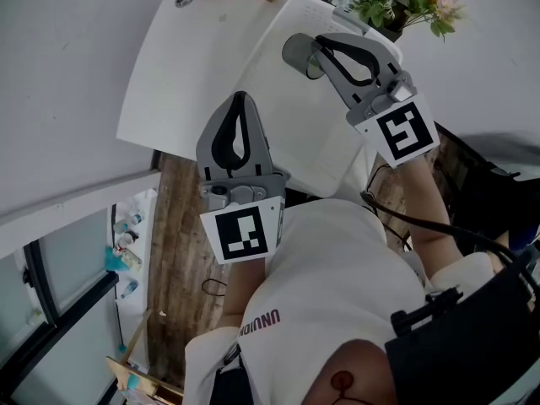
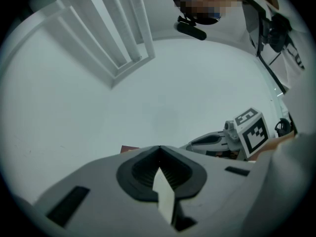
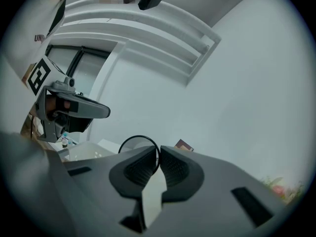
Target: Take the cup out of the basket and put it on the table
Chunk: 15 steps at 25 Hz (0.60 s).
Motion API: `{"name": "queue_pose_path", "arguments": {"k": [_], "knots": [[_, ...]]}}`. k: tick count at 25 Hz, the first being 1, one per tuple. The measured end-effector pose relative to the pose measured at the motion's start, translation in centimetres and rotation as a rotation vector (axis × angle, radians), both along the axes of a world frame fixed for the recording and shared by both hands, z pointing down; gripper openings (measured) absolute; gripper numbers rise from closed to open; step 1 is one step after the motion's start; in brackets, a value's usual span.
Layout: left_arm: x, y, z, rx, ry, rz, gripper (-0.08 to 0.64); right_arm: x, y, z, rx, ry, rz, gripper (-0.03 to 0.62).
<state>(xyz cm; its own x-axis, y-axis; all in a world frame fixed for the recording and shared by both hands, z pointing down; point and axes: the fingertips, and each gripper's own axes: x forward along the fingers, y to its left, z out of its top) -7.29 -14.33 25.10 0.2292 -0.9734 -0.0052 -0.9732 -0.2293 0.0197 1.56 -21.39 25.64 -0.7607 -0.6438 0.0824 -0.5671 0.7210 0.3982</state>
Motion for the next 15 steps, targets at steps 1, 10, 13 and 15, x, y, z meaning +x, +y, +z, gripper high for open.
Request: {"name": "queue_pose_path", "arguments": {"k": [1,10,13,15], "knots": [[0.0,0.0,-0.01,0.001,-0.001,0.001,0.012,0.0,0.0,-0.16,-0.001,-0.019,0.004,0.04],[0.19,-0.19,-0.06,0.003,-0.004,0.008,0.012,0.31,-0.21,-0.47,-0.005,-0.059,0.023,0.04],[0.11,-0.15,-0.12,0.001,-0.003,0.008,0.012,0.33,-0.2,-0.58,-0.005,-0.062,0.027,0.04],[0.06,-0.14,-0.12,0.0,-0.003,0.007,0.012,0.35,-0.21,-0.62,-0.007,-0.064,0.029,0.04]]}}
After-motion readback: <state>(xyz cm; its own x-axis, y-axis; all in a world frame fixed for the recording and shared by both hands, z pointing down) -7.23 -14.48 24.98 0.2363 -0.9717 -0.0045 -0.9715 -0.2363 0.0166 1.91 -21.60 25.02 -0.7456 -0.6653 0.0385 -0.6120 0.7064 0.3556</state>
